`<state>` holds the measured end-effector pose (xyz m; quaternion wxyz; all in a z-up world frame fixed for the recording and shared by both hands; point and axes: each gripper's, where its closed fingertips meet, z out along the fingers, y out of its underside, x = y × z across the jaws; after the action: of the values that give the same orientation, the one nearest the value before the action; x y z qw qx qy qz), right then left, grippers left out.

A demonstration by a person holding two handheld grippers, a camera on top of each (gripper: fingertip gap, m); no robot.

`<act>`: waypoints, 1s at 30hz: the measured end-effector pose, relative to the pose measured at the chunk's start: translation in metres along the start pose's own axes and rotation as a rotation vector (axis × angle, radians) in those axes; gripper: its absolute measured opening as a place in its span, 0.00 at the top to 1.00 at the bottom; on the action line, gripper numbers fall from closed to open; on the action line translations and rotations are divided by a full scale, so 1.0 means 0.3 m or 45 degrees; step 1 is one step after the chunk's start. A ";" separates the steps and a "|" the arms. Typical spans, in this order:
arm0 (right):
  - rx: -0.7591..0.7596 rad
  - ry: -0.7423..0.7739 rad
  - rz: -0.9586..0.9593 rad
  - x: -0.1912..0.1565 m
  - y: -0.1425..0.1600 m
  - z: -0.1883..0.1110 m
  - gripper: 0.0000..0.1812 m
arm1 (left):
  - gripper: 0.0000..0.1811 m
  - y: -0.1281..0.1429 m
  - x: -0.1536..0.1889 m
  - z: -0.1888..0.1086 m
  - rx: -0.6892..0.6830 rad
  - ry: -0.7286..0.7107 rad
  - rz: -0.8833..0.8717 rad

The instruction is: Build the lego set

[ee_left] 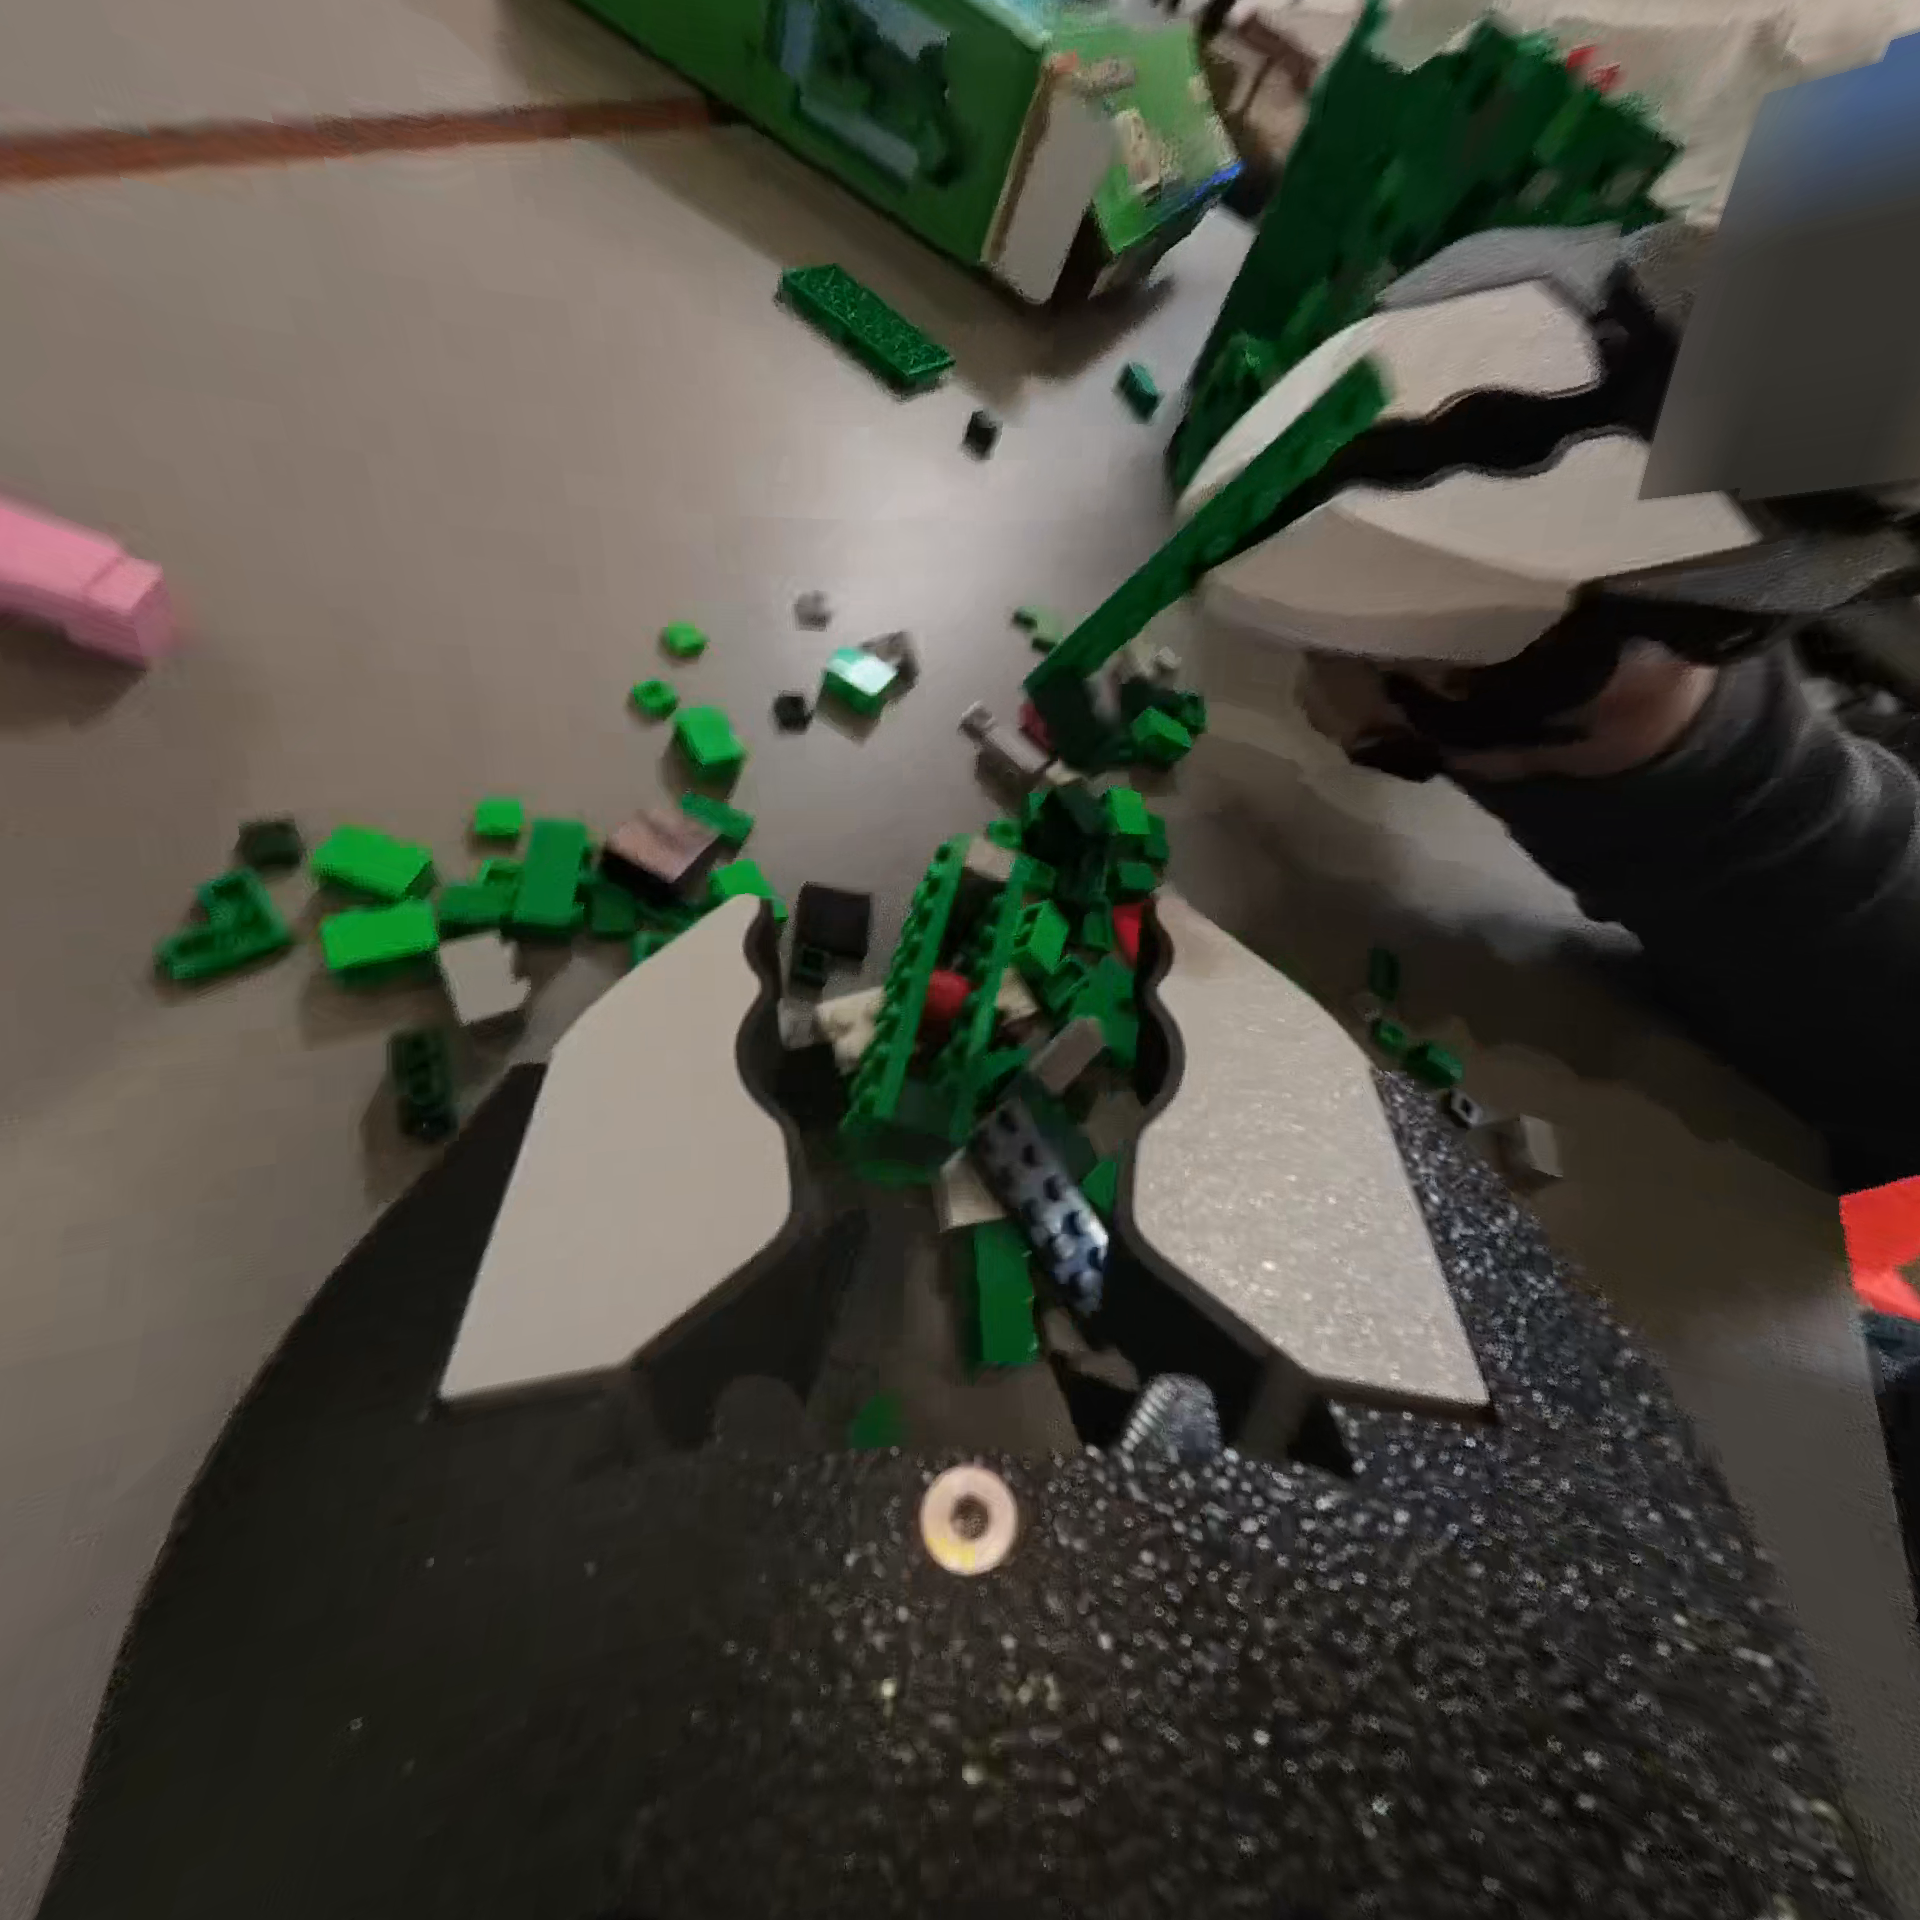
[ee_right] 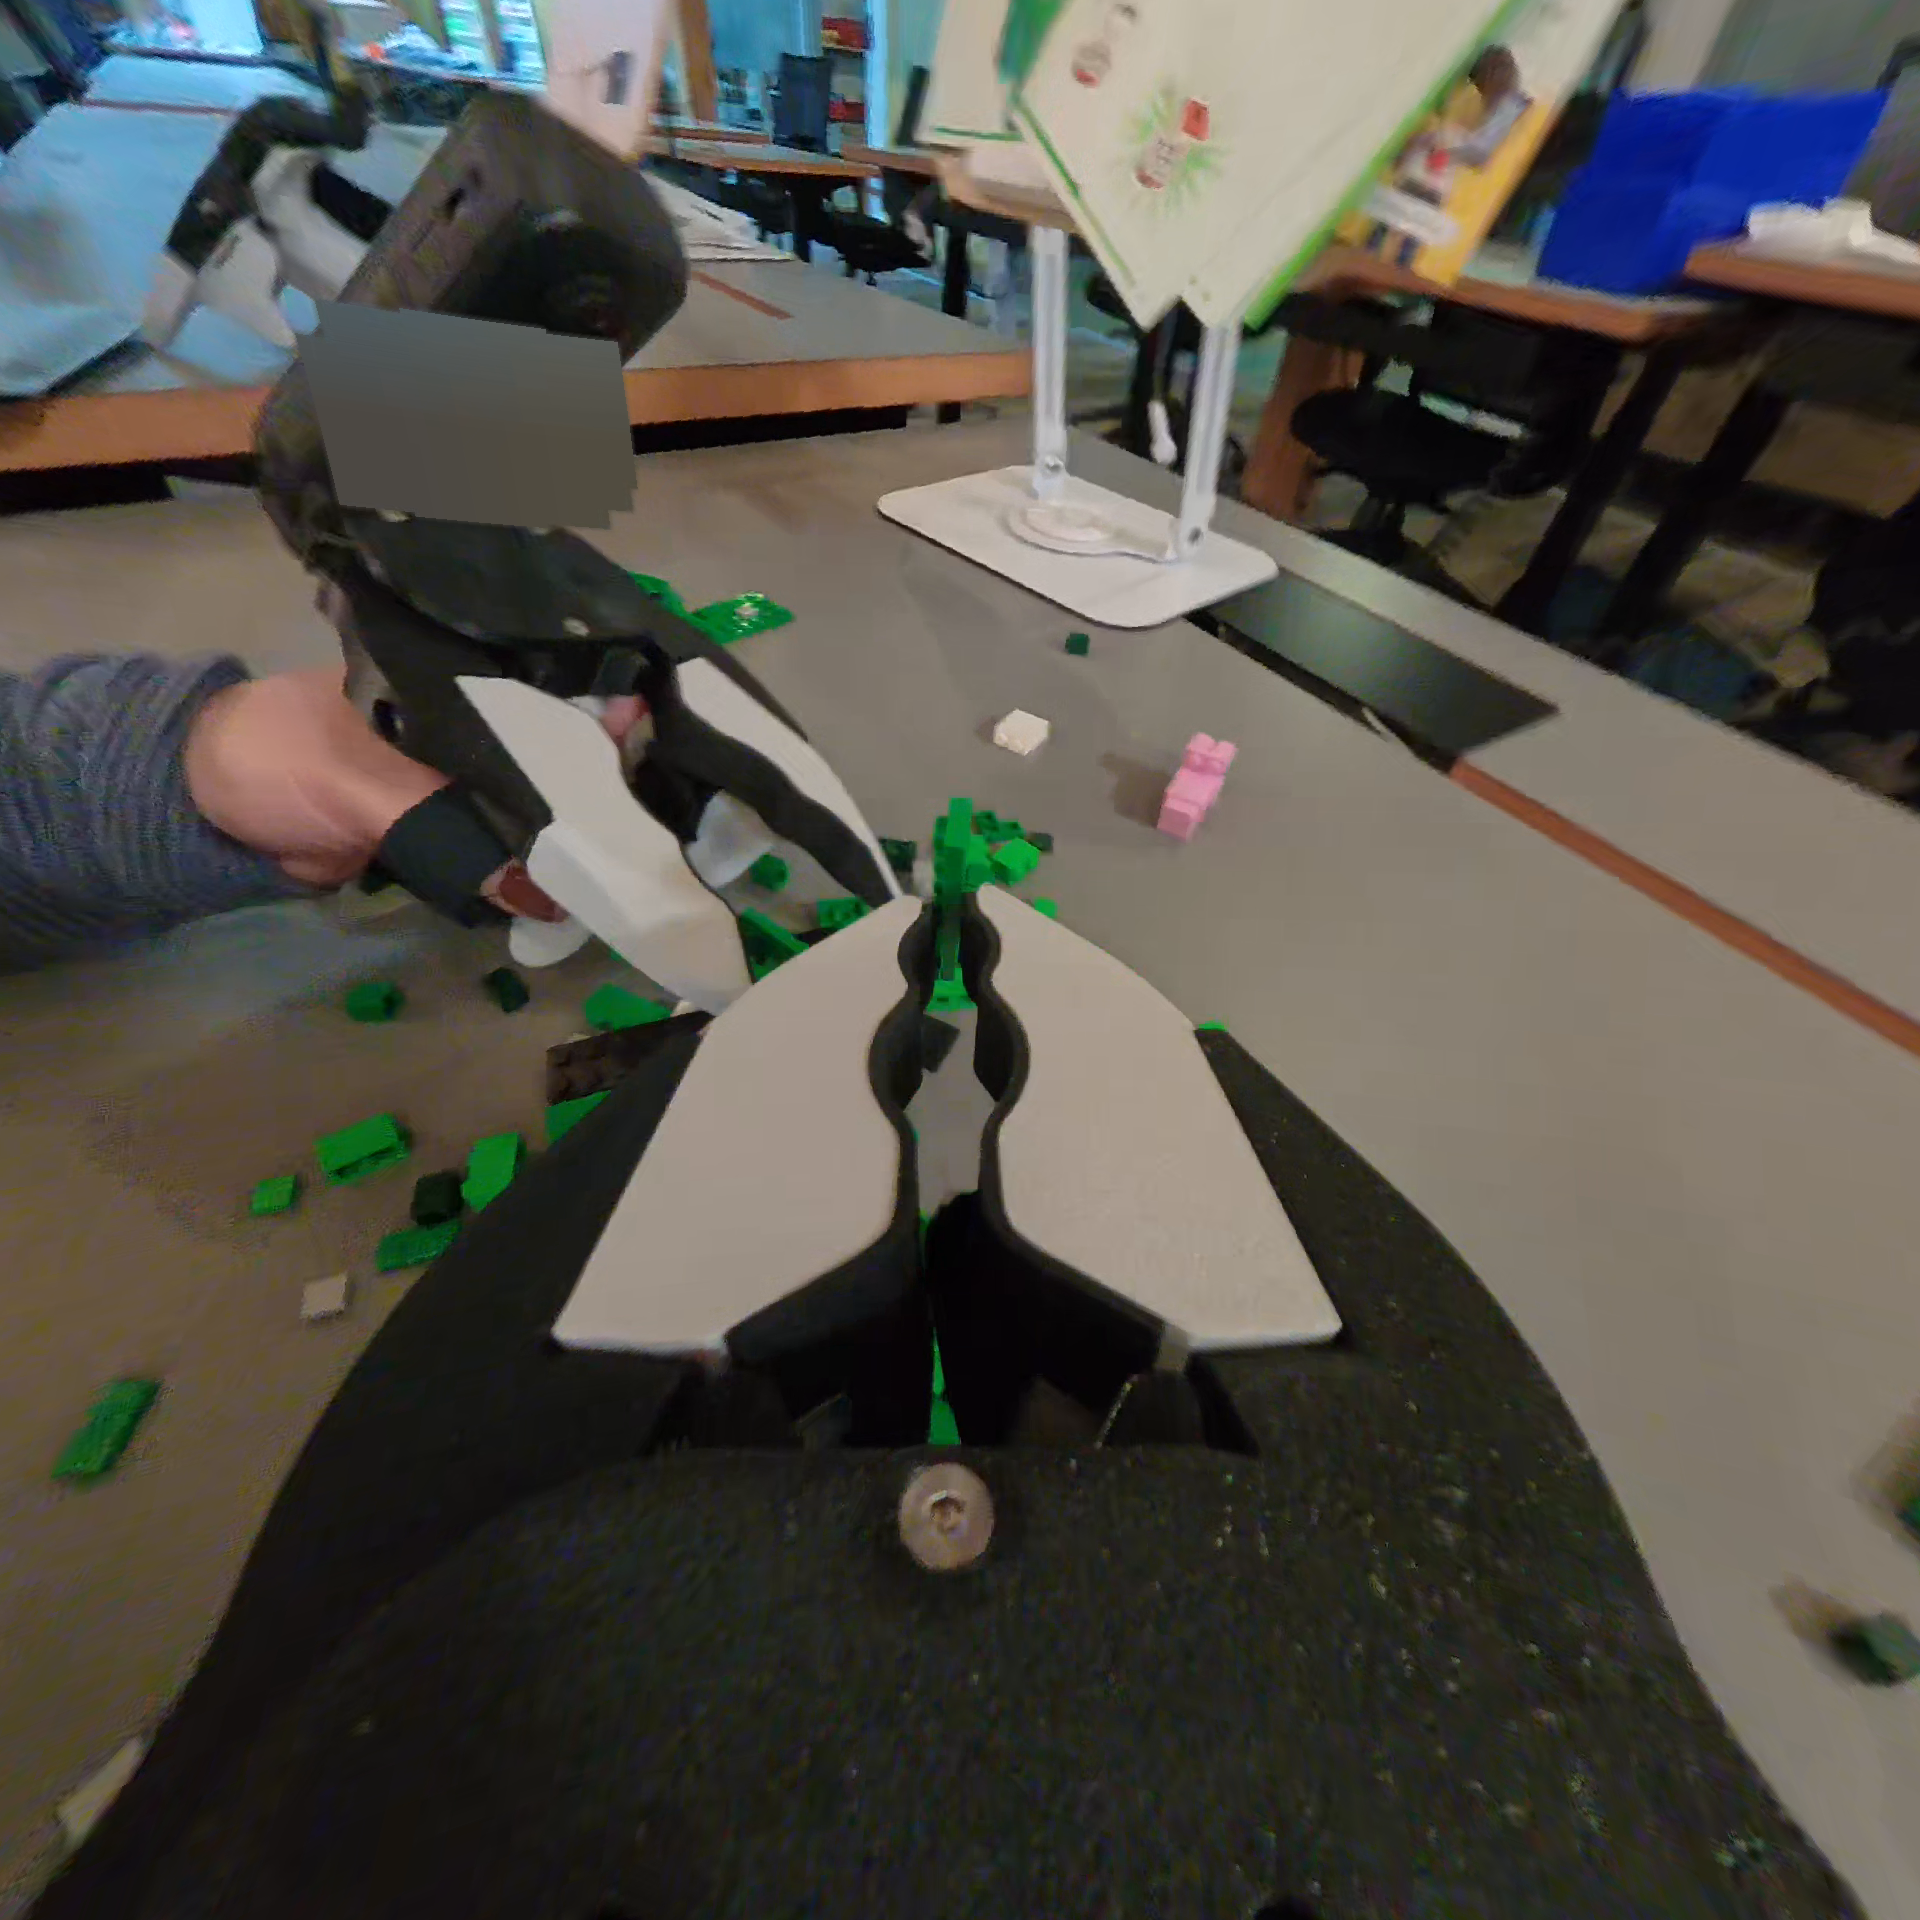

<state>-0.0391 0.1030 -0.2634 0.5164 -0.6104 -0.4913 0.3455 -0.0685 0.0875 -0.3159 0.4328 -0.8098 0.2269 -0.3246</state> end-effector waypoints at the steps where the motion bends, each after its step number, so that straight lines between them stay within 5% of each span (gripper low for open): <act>1: 0.009 -0.007 -0.063 -0.015 -0.006 0.002 0.98 | 0.67 -0.018 0.037 0.000 0.038 0.060 0.042; 7: 0.110 -0.102 -0.353 -0.113 -0.048 -0.004 0.98 | 0.91 -0.061 0.132 -0.017 0.160 0.337 -0.073; 11: 0.175 -0.138 -0.358 -0.129 -0.071 -0.018 0.98 | 0.94 -0.076 0.153 -0.034 0.211 0.476 -0.187; 17: 0.330 -0.489 0.479 -0.091 -0.134 -0.059 0.98 | 0.95 -0.051 0.120 -0.054 0.122 0.244 0.266; 23: -0.344 0.004 0.029 0.035 0.105 -0.039 0.98 | 0.93 -0.002 -0.031 -0.071 -0.078 -0.096 0.194; 25: -0.532 0.082 -0.128 0.049 0.162 -0.053 0.98 | 0.76 0.023 -0.053 -0.072 -0.141 -0.103 0.134; 28: -0.704 0.069 -0.144 0.040 0.228 -0.058 0.81 | 0.65 0.051 -0.033 -0.056 -0.194 -0.034 0.133; 30: -0.736 0.049 -0.116 0.035 0.251 -0.055 0.76 | 0.67 0.065 -0.018 -0.040 -0.230 -0.032 0.211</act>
<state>-0.0026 0.1093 -0.3318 0.3451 -0.7161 -0.5864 0.1561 -0.0825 0.0742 -0.3294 0.3862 -0.8280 0.3159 -0.2560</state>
